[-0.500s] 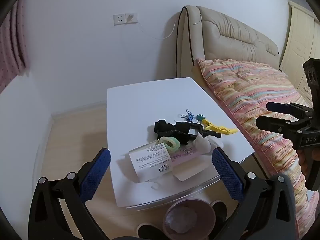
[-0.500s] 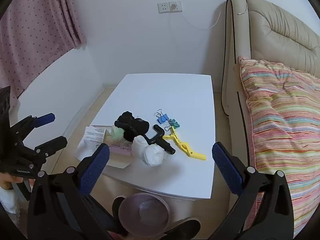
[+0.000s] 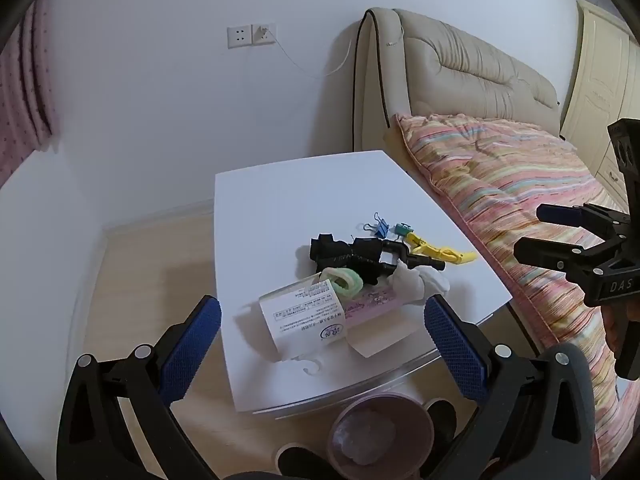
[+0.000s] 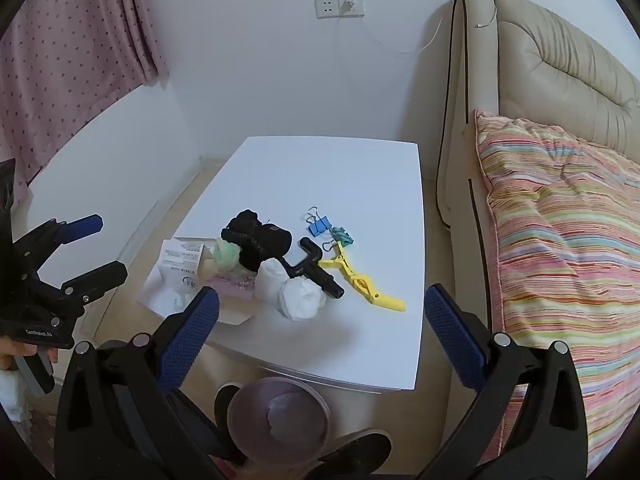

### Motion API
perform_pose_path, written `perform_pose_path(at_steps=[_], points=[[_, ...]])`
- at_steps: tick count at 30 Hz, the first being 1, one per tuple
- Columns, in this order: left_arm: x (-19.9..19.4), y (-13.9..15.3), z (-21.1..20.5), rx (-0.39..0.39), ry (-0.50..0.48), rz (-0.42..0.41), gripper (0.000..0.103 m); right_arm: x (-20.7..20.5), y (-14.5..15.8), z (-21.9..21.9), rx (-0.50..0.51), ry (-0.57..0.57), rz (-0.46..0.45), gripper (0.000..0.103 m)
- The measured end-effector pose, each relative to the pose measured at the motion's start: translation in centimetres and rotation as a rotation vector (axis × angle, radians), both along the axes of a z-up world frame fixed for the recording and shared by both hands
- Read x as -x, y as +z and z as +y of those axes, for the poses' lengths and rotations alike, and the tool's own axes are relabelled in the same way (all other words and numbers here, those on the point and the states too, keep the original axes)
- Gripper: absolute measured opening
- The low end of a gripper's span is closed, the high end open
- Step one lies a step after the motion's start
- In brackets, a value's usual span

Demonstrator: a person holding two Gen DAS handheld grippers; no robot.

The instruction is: Collect trash

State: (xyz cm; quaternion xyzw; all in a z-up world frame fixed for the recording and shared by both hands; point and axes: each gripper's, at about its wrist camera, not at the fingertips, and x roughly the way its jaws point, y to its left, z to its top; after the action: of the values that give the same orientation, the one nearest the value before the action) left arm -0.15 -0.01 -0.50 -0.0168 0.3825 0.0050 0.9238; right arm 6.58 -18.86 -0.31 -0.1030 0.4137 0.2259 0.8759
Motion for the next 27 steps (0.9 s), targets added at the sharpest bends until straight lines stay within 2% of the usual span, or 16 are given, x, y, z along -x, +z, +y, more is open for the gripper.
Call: perform_pose_path(at_steps=[27], points=[[-0.22,0.03,0.25,-0.009,0.009,0.015,0.098,0.35,-0.32,0.41,0.008,0.007,0.002,0.100]])
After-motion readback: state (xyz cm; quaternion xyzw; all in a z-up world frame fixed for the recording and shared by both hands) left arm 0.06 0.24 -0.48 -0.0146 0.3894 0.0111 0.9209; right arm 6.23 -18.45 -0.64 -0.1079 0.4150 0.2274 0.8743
